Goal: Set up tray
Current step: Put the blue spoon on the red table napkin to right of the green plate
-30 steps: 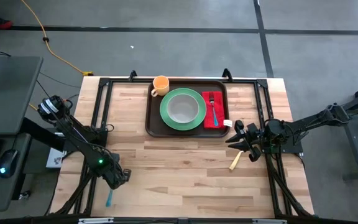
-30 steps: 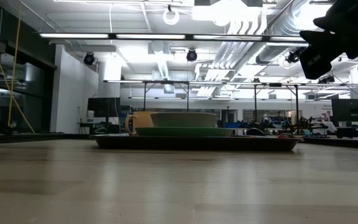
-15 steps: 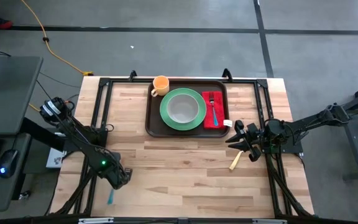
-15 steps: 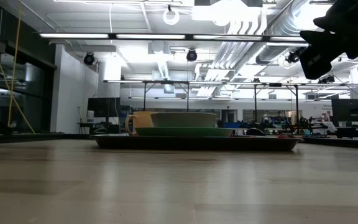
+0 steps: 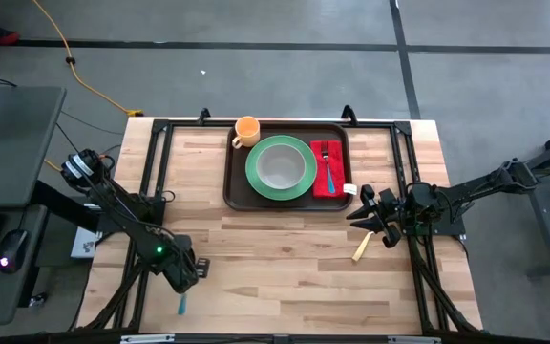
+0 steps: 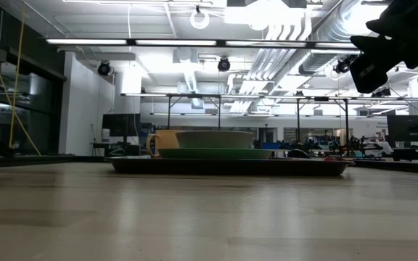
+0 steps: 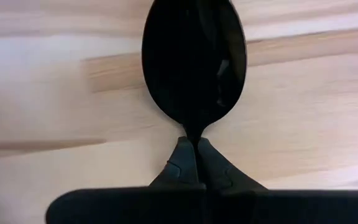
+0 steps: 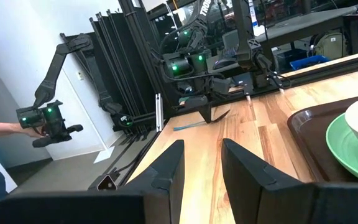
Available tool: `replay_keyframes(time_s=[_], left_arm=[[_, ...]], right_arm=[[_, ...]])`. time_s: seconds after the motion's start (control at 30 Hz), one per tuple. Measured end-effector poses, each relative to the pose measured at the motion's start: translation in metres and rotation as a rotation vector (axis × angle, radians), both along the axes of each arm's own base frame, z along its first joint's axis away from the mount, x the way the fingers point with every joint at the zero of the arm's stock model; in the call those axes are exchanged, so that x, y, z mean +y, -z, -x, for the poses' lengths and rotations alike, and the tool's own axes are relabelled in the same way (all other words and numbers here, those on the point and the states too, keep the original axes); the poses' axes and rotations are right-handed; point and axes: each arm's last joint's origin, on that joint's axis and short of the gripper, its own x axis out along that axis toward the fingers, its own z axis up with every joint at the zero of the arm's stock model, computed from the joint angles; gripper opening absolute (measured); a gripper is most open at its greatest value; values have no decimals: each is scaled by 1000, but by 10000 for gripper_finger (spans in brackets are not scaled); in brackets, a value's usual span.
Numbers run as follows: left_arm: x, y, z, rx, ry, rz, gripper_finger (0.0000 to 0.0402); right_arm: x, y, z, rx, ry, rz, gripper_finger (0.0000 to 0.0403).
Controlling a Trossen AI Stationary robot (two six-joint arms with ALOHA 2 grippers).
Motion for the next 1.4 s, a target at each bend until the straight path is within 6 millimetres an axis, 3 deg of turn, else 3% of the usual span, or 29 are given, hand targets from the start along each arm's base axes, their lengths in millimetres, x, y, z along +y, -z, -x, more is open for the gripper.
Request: replay_keyframes(time_s=[0.63, 1.03, 1.27, 1.4], left_arm=[[17, -28, -11, -304, -110, -72, 11], [58, -41, -63, -516, -40, -136, 13], [81, -49, -83, -619, -10, -163, 10], [93, -65, -95, -649, 2, -209, 10]], right_arm=[[0, 0, 0, 1, 1, -3, 85], [0, 0, 0, 0, 1, -7, 85], [0, 0, 0, 0, 1, -7, 85], [0, 0, 0, 0, 2, -8, 85]])
